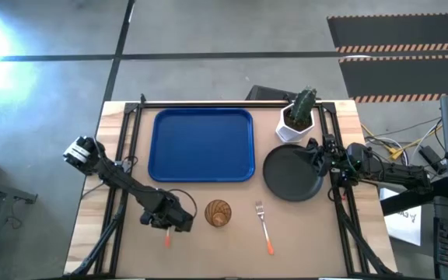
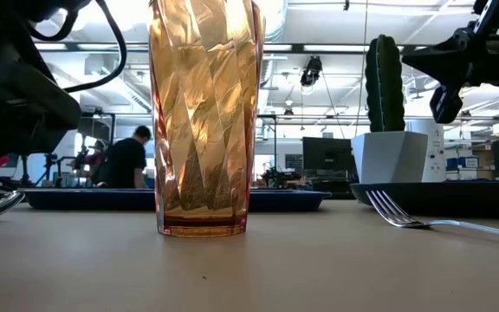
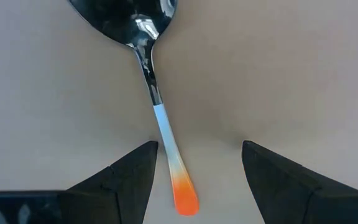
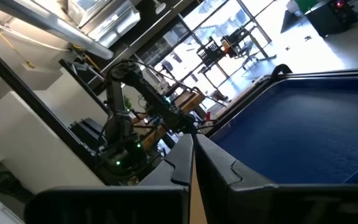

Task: Pick and place plate/cup/fork/spoon on tray
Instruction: Put the orange spoon on the blue tray

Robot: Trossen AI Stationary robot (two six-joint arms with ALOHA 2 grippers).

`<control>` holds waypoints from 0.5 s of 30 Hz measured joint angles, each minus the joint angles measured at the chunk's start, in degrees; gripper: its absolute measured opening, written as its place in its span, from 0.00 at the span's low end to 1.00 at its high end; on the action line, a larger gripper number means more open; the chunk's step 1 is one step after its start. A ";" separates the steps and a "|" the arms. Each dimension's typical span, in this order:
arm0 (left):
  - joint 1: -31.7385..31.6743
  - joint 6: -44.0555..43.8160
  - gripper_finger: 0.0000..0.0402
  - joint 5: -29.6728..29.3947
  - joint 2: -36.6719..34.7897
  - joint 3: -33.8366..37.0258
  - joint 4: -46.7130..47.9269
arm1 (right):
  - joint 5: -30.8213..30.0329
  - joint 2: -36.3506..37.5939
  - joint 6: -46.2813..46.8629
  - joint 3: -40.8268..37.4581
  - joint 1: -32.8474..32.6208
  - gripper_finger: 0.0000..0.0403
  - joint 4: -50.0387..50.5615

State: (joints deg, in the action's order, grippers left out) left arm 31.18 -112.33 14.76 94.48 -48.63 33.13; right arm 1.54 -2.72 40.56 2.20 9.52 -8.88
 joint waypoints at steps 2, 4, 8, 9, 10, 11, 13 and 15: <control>0.00 -0.36 0.56 -0.10 -0.01 0.63 -0.16 | -0.01 0.00 -0.02 0.00 0.01 0.02 0.00; 0.00 -1.82 0.56 -0.46 0.00 1.40 -0.05 | 0.00 0.00 -0.02 0.01 0.01 0.02 0.00; 0.00 -4.06 0.56 -0.85 0.04 2.95 -0.11 | -0.02 0.00 -0.03 0.02 0.01 0.02 0.00; 0.00 -4.28 0.56 -0.94 0.04 3.13 -0.09 | -0.02 0.00 -0.03 0.02 0.01 0.02 0.00; 0.00 -4.30 0.56 -0.95 0.04 3.22 -0.09 | -0.02 0.00 -0.04 0.02 0.02 0.02 -0.02; 0.00 -4.31 0.56 -0.96 0.04 3.28 -0.12 | -0.02 0.00 -0.02 0.02 0.02 0.02 -0.02; 0.00 -4.35 0.56 -1.06 0.04 3.56 -0.60 | -0.02 0.00 -0.04 0.02 0.00 0.02 -0.09; 0.00 -4.35 0.55 -1.15 0.04 3.81 -1.34 | -0.02 0.00 -0.04 0.02 0.00 0.02 -0.39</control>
State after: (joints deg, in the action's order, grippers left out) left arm 31.18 -116.68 13.62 94.52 -44.82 31.78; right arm 1.52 -2.72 40.51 2.22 9.52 -9.28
